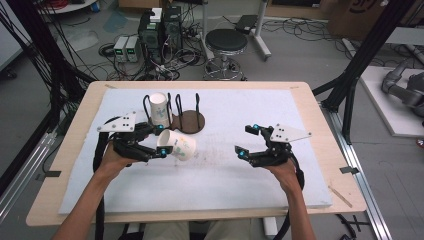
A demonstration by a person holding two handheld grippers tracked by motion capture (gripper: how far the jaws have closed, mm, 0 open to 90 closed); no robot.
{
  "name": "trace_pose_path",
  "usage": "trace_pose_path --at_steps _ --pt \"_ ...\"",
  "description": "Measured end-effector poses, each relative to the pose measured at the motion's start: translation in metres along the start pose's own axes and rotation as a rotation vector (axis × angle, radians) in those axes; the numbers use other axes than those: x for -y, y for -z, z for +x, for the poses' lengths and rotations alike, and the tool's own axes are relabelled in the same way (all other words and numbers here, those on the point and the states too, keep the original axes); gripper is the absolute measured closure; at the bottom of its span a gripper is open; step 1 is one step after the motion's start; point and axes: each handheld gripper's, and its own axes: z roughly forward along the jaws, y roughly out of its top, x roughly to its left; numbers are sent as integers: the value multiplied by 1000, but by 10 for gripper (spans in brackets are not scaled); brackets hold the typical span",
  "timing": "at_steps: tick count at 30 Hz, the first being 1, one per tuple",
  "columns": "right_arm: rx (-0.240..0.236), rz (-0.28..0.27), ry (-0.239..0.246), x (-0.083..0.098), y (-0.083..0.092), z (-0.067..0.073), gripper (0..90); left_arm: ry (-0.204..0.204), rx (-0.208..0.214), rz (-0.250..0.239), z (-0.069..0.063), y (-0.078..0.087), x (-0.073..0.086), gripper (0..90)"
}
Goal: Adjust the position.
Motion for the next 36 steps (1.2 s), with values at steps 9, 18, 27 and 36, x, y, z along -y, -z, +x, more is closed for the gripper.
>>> trace_pose_path --at_steps 9,18,27,36 --pt "-94 21 32 -23 -17 1 197 0 8 -16 -2 -3 -1 363" --pt "-197 48 47 -39 -41 3 197 -1 28 -22 -4 -9 -2 363" --pt "-265 48 69 -45 -60 9 198 0 41 -14 -6 -14 -3 363" --pt "-375 64 100 -55 -79 22 200 -4 66 -7 -10 -19 -4 363"
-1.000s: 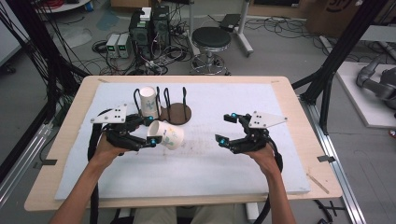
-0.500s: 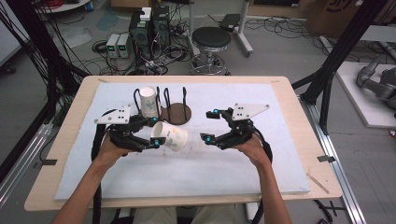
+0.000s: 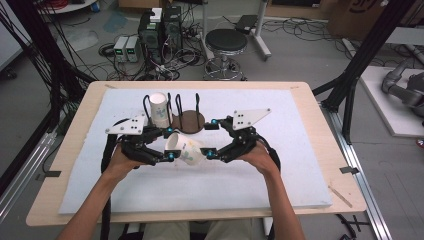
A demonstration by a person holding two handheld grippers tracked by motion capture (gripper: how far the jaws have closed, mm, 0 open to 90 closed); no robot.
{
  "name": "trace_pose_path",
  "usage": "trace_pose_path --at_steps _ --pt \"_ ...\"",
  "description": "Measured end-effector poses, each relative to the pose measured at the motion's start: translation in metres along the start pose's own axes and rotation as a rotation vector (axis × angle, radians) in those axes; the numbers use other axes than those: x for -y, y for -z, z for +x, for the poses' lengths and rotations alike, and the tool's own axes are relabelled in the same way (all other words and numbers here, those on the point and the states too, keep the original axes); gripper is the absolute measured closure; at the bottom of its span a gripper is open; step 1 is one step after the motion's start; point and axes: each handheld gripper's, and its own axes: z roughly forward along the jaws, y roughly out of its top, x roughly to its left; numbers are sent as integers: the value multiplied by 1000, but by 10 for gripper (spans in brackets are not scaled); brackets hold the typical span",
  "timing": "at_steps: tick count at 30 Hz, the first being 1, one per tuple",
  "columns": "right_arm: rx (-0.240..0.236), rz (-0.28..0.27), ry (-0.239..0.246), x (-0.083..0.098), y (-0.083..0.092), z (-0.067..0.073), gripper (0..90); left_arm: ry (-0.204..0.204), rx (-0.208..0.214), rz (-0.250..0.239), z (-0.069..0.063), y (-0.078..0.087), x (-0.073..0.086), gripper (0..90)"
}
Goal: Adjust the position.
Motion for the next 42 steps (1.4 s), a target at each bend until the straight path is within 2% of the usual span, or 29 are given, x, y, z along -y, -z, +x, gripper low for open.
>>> trace_pose_path --at_steps 3,10,34,36,42 --pt "-34 4 2 -2 -8 0 200 -3 10 -6 -1 0 -1 364" --pt "-76 13 3 -4 -20 1 200 -4 24 -18 -3 1 -3 364" --pt "-148 52 10 -1 -44 6 206 -29 39 -27 -9 1 -12 364" --pt "-162 61 10 -1 -46 6 258 -29 42 -29 -10 1 -12 364" --pt "-167 59 7 0 -47 6 250 -30 38 -36 -10 3 -13 364"
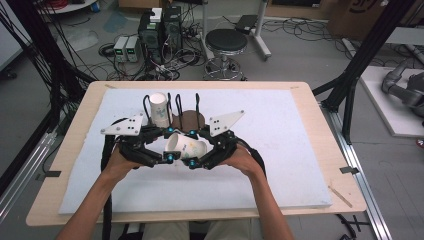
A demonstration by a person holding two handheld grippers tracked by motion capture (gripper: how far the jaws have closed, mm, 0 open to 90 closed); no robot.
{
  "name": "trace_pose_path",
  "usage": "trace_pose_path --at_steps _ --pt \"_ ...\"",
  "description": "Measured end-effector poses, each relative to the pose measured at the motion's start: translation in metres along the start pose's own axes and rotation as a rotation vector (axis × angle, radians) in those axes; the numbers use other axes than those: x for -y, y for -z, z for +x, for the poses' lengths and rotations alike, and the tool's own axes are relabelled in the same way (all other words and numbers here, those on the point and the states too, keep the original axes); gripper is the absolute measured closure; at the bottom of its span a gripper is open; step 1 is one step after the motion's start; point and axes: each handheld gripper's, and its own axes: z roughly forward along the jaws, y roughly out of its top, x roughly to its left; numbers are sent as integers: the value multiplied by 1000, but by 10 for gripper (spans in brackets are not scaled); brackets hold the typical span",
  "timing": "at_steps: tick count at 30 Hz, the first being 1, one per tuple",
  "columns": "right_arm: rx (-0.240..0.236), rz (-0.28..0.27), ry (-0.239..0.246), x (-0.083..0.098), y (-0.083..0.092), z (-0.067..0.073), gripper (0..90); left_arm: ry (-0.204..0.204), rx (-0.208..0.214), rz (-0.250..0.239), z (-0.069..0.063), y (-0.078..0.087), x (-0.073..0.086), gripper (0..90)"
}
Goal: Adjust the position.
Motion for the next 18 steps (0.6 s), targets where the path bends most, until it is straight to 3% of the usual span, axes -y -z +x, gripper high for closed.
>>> trace_pose_path --at_steps 18 --pt "-20 4 -12 1 -2 -1 292 5 7 4 0 1 0 367"
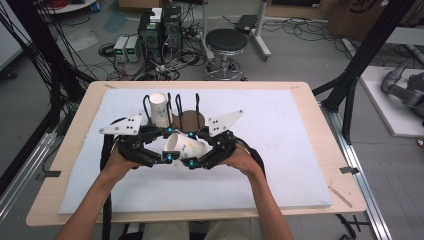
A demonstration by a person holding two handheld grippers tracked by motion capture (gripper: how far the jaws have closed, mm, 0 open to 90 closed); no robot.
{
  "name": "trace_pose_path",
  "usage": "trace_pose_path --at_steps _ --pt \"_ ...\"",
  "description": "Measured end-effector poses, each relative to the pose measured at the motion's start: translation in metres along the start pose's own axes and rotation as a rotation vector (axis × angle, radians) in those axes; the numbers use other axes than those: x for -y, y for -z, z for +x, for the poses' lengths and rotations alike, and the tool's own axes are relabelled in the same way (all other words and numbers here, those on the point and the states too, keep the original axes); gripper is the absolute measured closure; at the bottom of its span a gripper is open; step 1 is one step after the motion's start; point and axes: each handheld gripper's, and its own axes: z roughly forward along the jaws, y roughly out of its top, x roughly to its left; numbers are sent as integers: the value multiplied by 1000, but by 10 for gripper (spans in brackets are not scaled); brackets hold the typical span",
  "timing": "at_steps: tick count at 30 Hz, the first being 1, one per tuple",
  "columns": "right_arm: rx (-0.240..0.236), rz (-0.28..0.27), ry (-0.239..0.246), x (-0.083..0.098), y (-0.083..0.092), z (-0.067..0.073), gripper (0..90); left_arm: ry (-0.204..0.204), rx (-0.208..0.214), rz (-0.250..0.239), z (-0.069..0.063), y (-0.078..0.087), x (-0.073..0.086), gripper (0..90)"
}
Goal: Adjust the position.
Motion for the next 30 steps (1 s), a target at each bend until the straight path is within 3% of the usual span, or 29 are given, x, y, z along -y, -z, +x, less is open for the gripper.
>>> trace_pose_path --at_steps 13,15,18,21,24,30 --pt "17 9 10 0 2 0 322 -16 -4 -3 1 1 2 351" --pt "23 12 7 0 2 0 321 -29 -4 -16 0 1 2 305" --pt "34 12 -1 0 4 -1 321 -31 -41 -34 1 2 1 154" --pt "36 8 4 0 5 -1 321 -75 -63 -61 2 3 2 34" --pt "43 9 10 0 5 -1 321 -84 -70 -69 3 6 2 17" --pt "49 10 8 0 7 0 321 -67 -81 -23 2 7 2 17"
